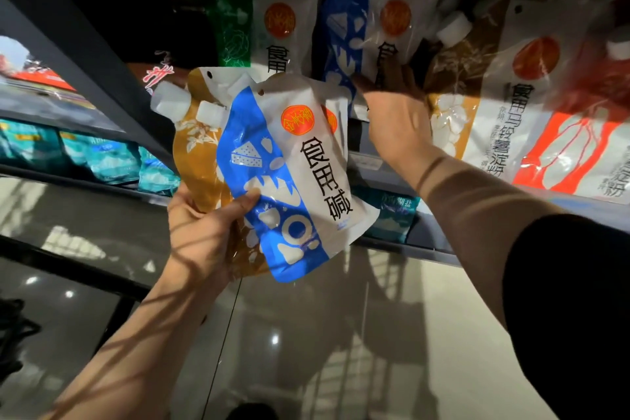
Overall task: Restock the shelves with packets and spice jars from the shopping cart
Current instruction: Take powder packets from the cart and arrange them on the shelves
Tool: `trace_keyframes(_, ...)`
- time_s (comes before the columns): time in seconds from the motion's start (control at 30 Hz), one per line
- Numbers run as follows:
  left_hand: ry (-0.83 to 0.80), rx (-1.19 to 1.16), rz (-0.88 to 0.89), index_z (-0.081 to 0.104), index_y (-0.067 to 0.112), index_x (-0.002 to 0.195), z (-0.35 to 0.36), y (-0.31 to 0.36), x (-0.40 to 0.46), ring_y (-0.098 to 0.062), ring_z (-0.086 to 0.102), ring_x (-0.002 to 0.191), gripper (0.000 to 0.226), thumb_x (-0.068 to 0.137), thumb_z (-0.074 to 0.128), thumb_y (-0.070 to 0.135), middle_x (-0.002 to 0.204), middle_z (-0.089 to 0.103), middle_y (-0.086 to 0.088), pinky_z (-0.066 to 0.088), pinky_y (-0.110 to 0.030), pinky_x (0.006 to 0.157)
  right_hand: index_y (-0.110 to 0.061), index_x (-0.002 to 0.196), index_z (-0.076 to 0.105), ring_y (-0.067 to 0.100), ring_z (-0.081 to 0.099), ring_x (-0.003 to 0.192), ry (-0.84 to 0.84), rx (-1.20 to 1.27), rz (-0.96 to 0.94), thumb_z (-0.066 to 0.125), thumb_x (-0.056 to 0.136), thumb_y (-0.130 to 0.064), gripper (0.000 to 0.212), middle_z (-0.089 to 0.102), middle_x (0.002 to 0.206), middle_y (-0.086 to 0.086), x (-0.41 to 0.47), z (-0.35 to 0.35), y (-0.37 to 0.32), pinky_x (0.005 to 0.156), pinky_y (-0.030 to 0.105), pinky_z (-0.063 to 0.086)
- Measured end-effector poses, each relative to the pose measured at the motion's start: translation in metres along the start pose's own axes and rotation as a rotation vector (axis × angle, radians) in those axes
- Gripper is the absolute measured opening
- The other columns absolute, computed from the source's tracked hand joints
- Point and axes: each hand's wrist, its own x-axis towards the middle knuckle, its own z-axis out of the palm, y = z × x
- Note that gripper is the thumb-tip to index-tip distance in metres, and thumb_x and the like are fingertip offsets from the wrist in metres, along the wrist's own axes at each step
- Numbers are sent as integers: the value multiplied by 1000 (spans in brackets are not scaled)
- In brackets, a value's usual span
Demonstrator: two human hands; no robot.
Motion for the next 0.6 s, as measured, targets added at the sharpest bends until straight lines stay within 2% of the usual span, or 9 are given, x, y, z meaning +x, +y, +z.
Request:
trace_keyframes(0.07, 4, -23, 10, 53, -11, 122, -1, -1, 3, -19, 73, 71, 53, 72, 70, -14, 83, 76, -4, 58, -33, 59, -14, 124, 59, 34, 53, 111, -28, 119, 64, 42, 94, -8, 34, 57, 120, 15, -8, -1, -2, 88, 36, 45)
trace_keyframes(0.1, 5, -28, 8, 52, -11, 124, -1, -1, 4, -19, 73, 71, 55, 72, 70, -15, 83, 76, -4, 57, -31, 59, -11, 115, 63, 31, 56, 102, -1, 210, 119, 47, 96, -16, 26, 61, 108, 14, -15, -5, -5, 80, 34, 45)
trace_keyframes(0.17, 14, -43, 1, 51, -11, 123, -1, -3, 4, -19, 73, 70, 56, 71, 71, -15, 80, 76, -3, 57, -30, 59, -10, 103, 67, 23, 59, 87, 62, 484, 187, 52, 95, -31, 27, 64, 93, 8, -34, -17, -15, 74, 33, 48)
trace_keyframes(0.2, 14, -51, -3, 51, -10, 122, -1, -3, 4, -19, 73, 70, 57, 70, 73, -15, 81, 76, -4, 57, -30, 60, -11, 97, 68, 17, 60, 78, 31, 654, 215, 58, 91, -37, 28, 65, 85, 3, -46, -23, -22, 73, 33, 50)
trace_keyframes(0.27, 4, -46, -7, 52, -10, 123, 1, -2, 3, -23, 74, 77, 60, 68, 76, -12, 93, 75, -11, 58, -33, 64, -17, 90, 65, 5, 59, 69, -191, 865, 285, 73, 75, -45, 33, 64, 76, -9, -69, -39, -41, 70, 28, 52)
trace_keyframes(0.37, 2, -50, -10, 54, -9, 123, 2, -1, 3, -22, 74, 78, 56, 71, 75, -11, 98, 74, -12, 58, -31, 64, -21, 103, 55, 9, 64, 83, -410, 804, 353, 86, 56, -45, 62, 67, 93, -8, -80, -43, -54, 74, 30, 54)
trace_keyframes(0.43, -11, -17, -1, 57, -9, 121, 2, 0, 4, -20, 74, 77, 52, 71, 75, -10, 94, 75, -9, 58, -30, 63, -13, 99, 57, 13, 65, 82, -447, 781, 383, 87, 59, -36, 56, 68, 92, -4, -74, -43, -54, 71, 30, 54)
trace_keyframes(0.53, -20, 15, 7, 59, -9, 118, 2, 3, 4, -17, 74, 72, 50, 71, 76, -8, 87, 76, -5, 57, -27, 60, -4, 69, 60, 18, 58, 60, -385, 750, 377, 80, 73, -24, 29, 62, 65, 1, -68, -40, -50, 59, 32, 50)
trace_keyframes(0.6, -30, 35, 19, 61, -7, 114, 0, 3, 5, -14, 73, 71, 46, 71, 76, -7, 86, 76, -2, 57, -26, 60, -12, 50, 43, 13, 37, 48, -293, 700, 379, 73, 80, -19, 43, 40, 50, -5, -68, -40, -41, 53, 29, 38)
